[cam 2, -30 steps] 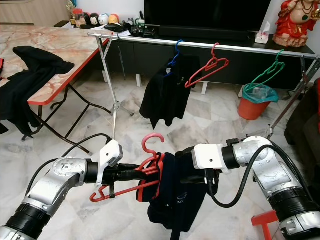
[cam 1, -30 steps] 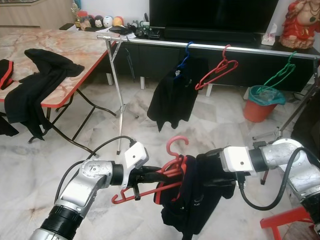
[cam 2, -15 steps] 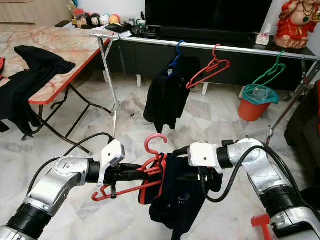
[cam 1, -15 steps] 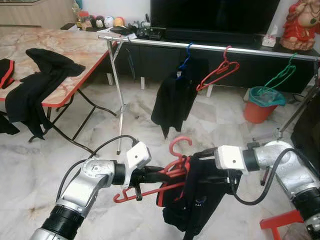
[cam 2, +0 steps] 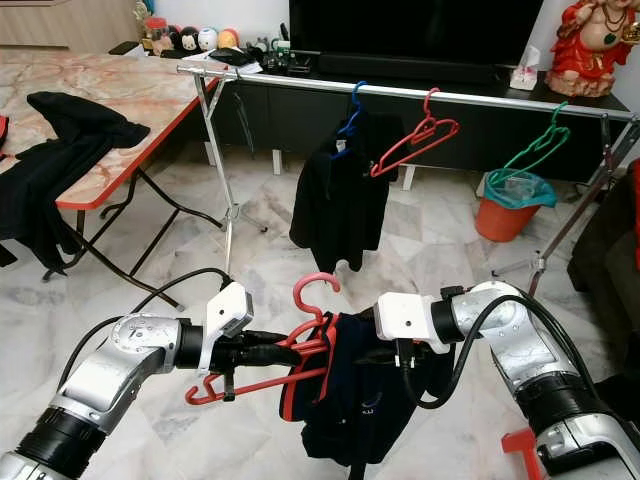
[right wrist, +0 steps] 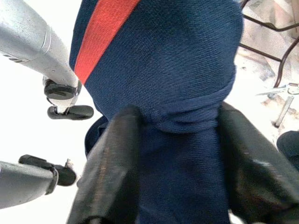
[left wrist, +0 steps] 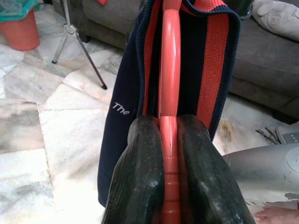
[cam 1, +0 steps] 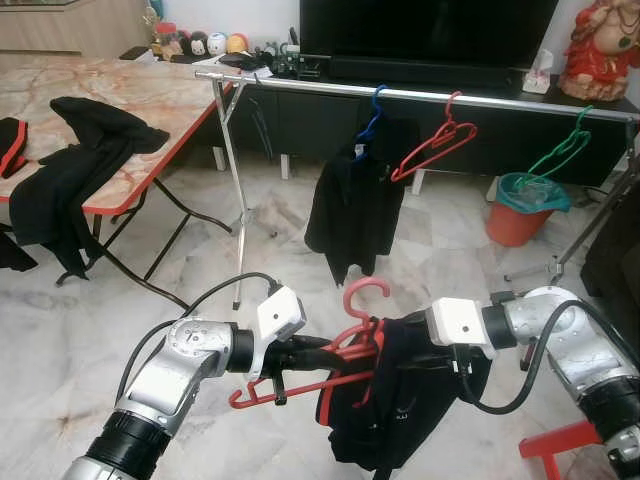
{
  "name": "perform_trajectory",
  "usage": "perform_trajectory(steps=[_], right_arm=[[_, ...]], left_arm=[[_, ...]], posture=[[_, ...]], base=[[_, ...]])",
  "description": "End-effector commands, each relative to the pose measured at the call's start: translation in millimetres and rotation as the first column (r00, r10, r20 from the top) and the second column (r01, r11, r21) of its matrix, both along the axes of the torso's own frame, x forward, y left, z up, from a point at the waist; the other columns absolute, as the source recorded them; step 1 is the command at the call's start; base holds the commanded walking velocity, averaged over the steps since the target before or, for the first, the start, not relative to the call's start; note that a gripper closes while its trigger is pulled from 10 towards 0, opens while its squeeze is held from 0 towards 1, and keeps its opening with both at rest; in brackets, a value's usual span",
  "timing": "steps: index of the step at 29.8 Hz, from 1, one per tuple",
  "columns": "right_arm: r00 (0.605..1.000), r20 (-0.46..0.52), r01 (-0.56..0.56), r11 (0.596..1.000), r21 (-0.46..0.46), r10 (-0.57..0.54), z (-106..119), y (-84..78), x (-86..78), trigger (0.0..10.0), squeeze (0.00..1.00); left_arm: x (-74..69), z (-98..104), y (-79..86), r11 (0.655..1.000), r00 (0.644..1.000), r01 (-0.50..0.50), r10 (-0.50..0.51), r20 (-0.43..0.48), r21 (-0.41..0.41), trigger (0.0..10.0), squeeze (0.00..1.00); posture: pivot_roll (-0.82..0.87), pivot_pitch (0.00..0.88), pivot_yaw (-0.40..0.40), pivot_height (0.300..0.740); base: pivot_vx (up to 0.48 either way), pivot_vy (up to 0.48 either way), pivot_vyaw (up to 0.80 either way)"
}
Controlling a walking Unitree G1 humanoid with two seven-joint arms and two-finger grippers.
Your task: Hang hanger
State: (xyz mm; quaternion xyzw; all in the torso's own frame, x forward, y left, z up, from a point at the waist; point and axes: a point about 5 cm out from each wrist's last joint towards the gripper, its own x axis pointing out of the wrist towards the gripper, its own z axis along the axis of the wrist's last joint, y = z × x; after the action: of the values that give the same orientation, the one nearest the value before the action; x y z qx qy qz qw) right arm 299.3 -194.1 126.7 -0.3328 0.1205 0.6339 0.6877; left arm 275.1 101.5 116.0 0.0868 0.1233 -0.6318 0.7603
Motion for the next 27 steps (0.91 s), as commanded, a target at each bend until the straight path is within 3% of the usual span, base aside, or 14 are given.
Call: perform_trajectory(steps=[1, 21, 22, 23, 24, 27], right_arm=[[1.0, -0.011, -0.008, 1.0, 0.005, 0.008, 0, 1.5, 1.3, 0.0, 0.0], [0.997, -0.073, -0.018, 1.0, 0.025, 0.02, -6, 5.3, -2.4, 0.0, 0.0], [0.997, -0.074, -0.019, 0.999, 0.027, 0.021, -6, 6.0, -2.5, 0.0, 0.0], [0.997, -0.075, -0.02, 0.999, 0.028, 0.022, -6, 6.5, -2.6, 0.0, 0.0], [0.997, -0.074, -0.02, 0.999, 0.028, 0.022, -6, 6.7, -2.5, 0.0, 0.0], [0.997, -0.07, -0.018, 0.999, 0.035, 0.021, -5, 8.0, -2.2, 0.0, 0.0]], left_arm=[[3.0, 14, -5.1, 0.999, 0.999, 0.019, -0.017, 0.052, -0.03, 10.0, 0.0], [6.1, 21, -14.7, 0.998, 0.988, 0.046, -0.04, 0.146, -0.035, 10.0, 0.0], [7.5, 22, -14.8, 0.998, 0.989, 0.038, -0.032, 0.146, -0.039, 10.0, 0.43], [9.0, 23, -14.9, 0.999, 0.989, 0.028, -0.022, 0.144, -0.043, 10.0, 0.43], [8.7, 22, -15.2, 0.998, 0.99, 0.036, -0.029, 0.135, -0.046, 10.0, 1.0], [7.7, 22, -15.8, 0.997, 0.991, 0.052, -0.045, 0.126, -0.049, 10.0, 1.0]], posture=[[0.02, 0.0, -0.043, 0.74], [0.02, 0.0, -0.046, 0.74], [0.02, 0.0, -0.046, 0.74], [0.02, 0.0, -0.046, 0.74], [0.02, 0.0, -0.046, 0.74], [0.02, 0.0, -0.046, 0.74]], base=[[0.0, 0.0, 0.0], [0.0, 0.0, 0.0], [0.0, 0.0, 0.0], [0.0, 0.0, 0.0], [0.0, 0.0, 0.0], [0.0, 0.0, 0.0]])
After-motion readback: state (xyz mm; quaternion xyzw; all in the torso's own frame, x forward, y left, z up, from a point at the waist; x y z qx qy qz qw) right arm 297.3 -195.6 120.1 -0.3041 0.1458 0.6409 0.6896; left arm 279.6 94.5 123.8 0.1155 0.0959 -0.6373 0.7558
